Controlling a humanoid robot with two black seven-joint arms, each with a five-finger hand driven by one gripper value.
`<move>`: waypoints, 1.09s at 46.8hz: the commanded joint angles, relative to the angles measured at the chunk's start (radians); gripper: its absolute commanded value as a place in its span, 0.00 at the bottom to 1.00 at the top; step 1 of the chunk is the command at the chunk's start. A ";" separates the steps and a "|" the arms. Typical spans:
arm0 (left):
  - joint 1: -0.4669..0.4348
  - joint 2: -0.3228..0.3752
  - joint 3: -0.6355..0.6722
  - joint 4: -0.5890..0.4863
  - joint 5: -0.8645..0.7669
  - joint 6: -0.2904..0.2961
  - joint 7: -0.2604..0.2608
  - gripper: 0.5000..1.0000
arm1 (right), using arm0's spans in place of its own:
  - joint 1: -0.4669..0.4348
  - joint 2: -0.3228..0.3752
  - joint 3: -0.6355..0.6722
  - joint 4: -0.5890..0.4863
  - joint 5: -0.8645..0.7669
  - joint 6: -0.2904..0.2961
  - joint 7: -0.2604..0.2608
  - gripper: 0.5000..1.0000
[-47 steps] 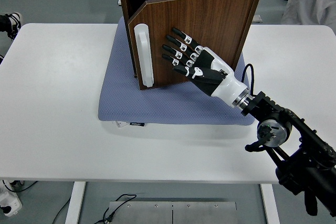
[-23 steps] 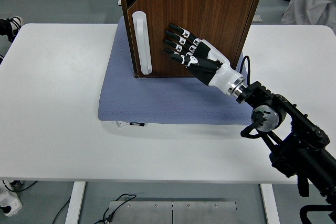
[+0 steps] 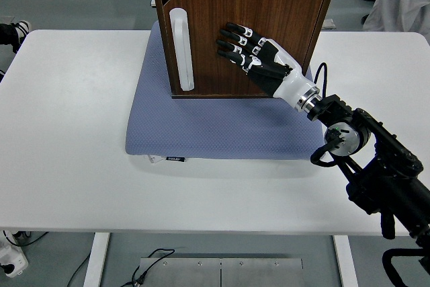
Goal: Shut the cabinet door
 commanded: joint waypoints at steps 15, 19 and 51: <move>0.001 0.000 0.000 0.000 0.000 -0.001 0.000 1.00 | -0.125 -0.034 0.000 0.178 -0.004 0.037 -0.001 1.00; 0.001 0.000 0.001 0.000 0.000 -0.001 0.000 1.00 | -0.157 -0.093 0.007 0.217 -0.003 0.046 -0.001 1.00; -0.001 0.000 0.000 0.000 0.000 0.000 0.000 1.00 | -0.439 -0.362 0.306 0.384 0.000 0.107 -0.004 1.00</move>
